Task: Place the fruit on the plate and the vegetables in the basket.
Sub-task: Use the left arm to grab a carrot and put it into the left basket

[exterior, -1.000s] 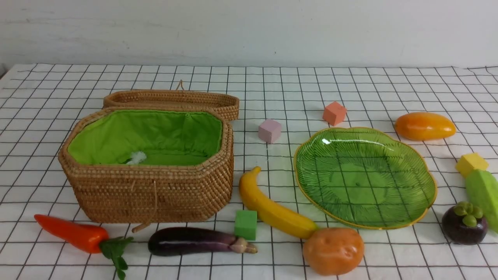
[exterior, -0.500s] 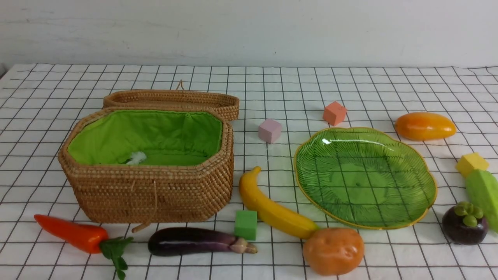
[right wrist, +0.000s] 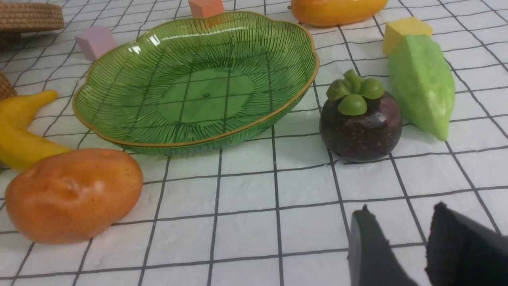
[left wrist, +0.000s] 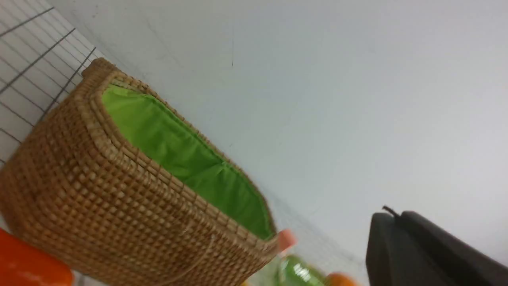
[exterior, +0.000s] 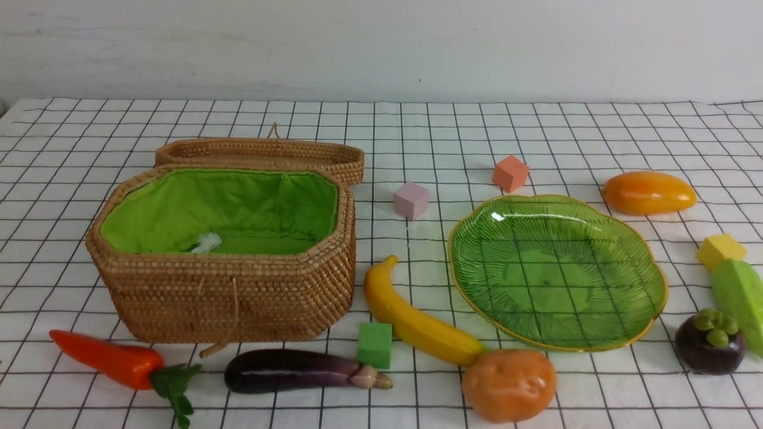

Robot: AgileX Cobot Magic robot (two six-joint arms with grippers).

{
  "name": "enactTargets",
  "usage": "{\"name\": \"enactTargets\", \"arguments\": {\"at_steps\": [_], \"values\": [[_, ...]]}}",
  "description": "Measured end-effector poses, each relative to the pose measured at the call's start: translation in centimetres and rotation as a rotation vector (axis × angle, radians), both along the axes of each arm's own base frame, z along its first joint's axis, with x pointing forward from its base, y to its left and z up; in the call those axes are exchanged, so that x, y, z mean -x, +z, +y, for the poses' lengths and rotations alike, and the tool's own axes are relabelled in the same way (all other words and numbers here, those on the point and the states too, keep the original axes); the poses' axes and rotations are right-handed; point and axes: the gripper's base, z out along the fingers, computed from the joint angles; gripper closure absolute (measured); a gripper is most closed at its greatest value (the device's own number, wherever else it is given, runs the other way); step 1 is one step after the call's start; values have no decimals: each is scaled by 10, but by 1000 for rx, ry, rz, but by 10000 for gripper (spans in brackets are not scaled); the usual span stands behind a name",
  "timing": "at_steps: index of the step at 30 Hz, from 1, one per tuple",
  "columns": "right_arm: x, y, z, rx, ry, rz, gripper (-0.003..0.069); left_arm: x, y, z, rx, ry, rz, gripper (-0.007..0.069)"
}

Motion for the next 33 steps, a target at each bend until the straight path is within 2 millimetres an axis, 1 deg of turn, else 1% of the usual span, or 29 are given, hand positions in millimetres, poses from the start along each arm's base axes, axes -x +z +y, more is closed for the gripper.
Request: {"name": "enactTargets", "arguments": {"at_steps": [1,2,4,7,8,10,12,14,16,17,18,20,24,26,29,30,31,32,33], "values": [[0,0,0,0,0,0,415,-2,1,-1,-27,-1,13,638],[0,0,0,0,0,0,415,-9,11,-4,-163,-27,77,638],[0,0,0,0,0,0,415,-20,22,-8,-278,-56,148,637],[0,0,0,0,0,0,415,-52,31,-16,-396,-146,348,637],[0,0,0,0,0,0,415,-54,34,-17,-404,-155,357,637],[0,0,0,0,0,0,415,-80,40,-23,-441,-208,475,637],[0,0,0,1,0,0,415,-96,43,-26,-455,-234,527,637],[0,0,0,1,0,-5,415,-105,47,-28,-481,-260,552,637],[-1,2,0,-22,-2,-23,415,-110,54,-31,-539,-303,555,637],[-1,2,1,-87,-8,-36,415,-111,58,-32,-571,-334,557,637],[-1,2,1,-93,-10,-41,415,-111,59,-33,-579,-340,557,637],[-3,11,4,-323,-30,-119,415,-111,68,-37,-659,-437,561,637],[-4,24,2,-578,-63,-250,415,-109,67,-40,-728,-530,583,637],[-4,30,0,-669,-79,-313,415,-109,67,-41,-717,-538,585,637],[-3,37,2,-744,-67,-294,428,-107,67,-43,-715,-563,590,637],[-1,46,6,-744,-32,-252,440,-106,67,-43,-730,-581,598,637],[1,52,7,-739,-21,-254,442,-105,66,-43,-733,-587,603,637],[3,65,11,-705,25,-213,456,-104,66,-43,-743,-602,613,637],[7,85,18,-597,113,-114,480,-103,67,-43,-752,-620,622,637]]}}
